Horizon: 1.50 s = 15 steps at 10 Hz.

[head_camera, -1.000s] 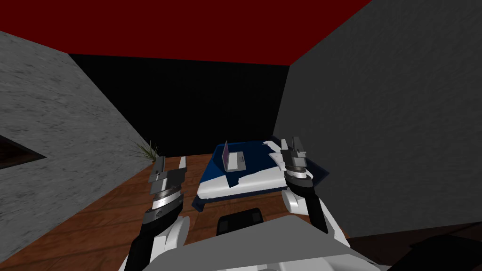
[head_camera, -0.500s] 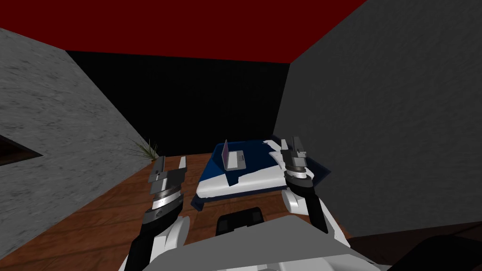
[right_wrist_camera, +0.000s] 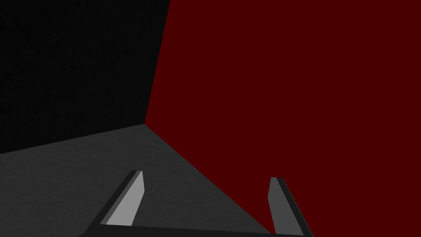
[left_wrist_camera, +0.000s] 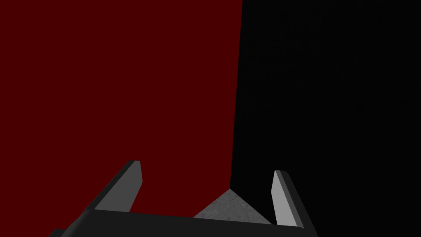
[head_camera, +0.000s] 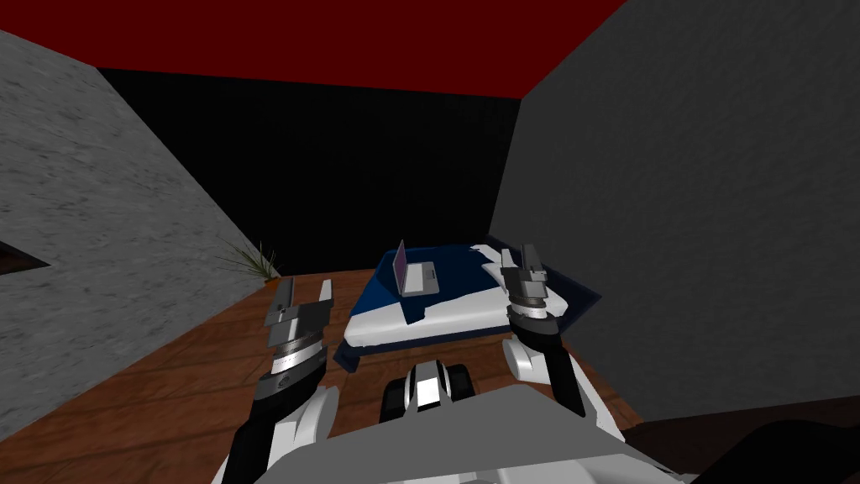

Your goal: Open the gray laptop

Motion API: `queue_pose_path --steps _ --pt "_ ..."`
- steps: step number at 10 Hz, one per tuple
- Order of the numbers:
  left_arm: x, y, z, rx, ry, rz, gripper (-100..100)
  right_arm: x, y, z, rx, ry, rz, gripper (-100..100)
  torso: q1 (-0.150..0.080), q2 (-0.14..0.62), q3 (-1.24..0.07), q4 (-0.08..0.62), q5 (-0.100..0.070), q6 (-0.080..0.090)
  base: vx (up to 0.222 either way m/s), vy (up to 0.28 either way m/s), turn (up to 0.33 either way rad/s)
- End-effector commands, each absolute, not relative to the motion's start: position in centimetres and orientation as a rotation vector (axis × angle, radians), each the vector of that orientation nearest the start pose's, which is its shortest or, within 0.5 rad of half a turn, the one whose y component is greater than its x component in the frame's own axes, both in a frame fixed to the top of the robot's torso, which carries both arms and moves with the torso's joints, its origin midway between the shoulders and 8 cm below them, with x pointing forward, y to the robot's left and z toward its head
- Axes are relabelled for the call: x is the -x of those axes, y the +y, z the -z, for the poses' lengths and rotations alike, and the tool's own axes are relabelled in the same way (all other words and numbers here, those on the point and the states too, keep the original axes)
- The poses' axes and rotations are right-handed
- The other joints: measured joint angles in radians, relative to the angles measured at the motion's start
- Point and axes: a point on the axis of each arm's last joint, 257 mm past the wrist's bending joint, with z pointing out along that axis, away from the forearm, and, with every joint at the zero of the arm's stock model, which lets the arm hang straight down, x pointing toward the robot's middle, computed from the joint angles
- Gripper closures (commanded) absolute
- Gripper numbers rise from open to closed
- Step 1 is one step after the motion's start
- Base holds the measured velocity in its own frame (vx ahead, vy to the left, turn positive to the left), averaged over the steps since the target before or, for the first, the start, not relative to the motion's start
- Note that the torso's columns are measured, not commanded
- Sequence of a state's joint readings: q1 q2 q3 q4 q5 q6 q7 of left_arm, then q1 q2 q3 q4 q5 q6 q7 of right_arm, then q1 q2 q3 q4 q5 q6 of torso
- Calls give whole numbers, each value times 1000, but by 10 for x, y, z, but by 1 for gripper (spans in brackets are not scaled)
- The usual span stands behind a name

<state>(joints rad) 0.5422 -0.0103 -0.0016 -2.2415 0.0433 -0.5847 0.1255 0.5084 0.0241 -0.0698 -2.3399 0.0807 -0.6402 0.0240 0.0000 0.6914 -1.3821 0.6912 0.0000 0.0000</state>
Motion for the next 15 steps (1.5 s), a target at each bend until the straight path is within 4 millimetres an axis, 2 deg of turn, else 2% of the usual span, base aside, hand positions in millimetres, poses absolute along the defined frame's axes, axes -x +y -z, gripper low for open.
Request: queue_pose_path --steps 1,3,7,15 --pt "-339 287 -5 718 584 1437 -100 -302 -282 -71 -448 519 -1195 0 0 34 -69 33 0 0 3 -1 -44" --pt "-347 288 3 721 628 1440 -100 -302 -282 -71 -448 519 -1195 0 0 45 -93 46 0 0 2 -1 -53" --pt "-377 302 33 797 701 1438 -100 -302 -282 -71 -448 519 -1195 0 0 46 -94 47 0 0 10 -1 -110" --pt "-435 345 93 1031 747 1422 -100 -302 -282 -71 -448 519 -1195 0 0 47 -94 47 0 0 10 -1 -123"
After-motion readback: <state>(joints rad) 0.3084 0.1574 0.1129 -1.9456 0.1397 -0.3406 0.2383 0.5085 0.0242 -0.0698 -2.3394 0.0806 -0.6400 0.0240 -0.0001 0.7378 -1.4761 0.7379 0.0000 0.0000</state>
